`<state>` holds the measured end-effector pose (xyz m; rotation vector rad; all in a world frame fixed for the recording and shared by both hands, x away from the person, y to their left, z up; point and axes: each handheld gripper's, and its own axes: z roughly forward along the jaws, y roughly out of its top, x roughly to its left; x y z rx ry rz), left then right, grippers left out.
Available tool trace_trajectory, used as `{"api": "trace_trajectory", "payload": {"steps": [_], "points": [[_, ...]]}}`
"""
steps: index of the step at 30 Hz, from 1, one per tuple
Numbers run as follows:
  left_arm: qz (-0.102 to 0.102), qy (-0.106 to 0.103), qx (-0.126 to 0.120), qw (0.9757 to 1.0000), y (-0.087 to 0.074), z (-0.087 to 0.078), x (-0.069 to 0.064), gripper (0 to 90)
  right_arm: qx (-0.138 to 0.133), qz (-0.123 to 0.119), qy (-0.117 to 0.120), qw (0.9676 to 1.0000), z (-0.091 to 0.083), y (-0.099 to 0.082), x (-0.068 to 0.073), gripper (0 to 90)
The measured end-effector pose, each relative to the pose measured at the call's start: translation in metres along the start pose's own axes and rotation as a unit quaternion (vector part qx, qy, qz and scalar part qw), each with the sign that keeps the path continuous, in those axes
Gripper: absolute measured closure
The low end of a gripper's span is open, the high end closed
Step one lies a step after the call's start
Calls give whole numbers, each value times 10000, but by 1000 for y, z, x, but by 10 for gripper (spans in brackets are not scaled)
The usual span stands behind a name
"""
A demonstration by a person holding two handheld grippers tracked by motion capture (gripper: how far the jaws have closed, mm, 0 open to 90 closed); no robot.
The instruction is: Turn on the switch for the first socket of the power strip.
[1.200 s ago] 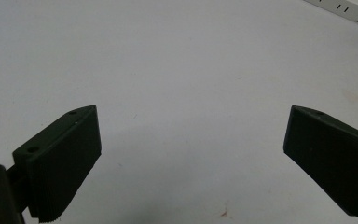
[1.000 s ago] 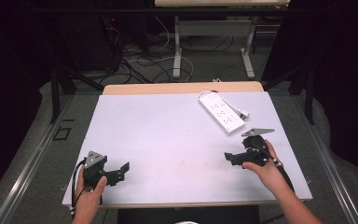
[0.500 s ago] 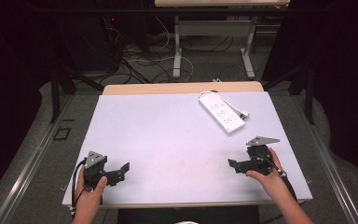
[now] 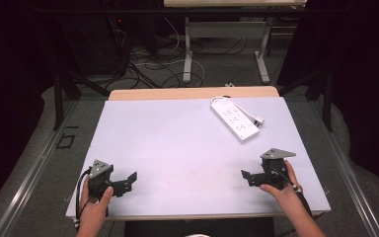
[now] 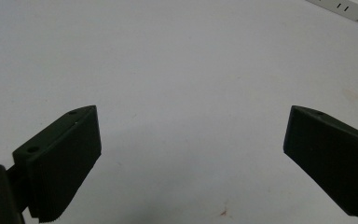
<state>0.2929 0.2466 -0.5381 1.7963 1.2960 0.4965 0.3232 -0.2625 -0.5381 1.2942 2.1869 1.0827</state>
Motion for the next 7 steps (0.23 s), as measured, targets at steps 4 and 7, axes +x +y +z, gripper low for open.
{"api": "trace_trajectory", "payload": {"steps": [4,7], "points": [[7,-2,14,10000,0,0,1,41,-66,91,7,9999,-1,-1,-3,45],[1,0,15,10000,0,0,1,41,-115,160,-16,9998,-2,0,-5,46]]}}
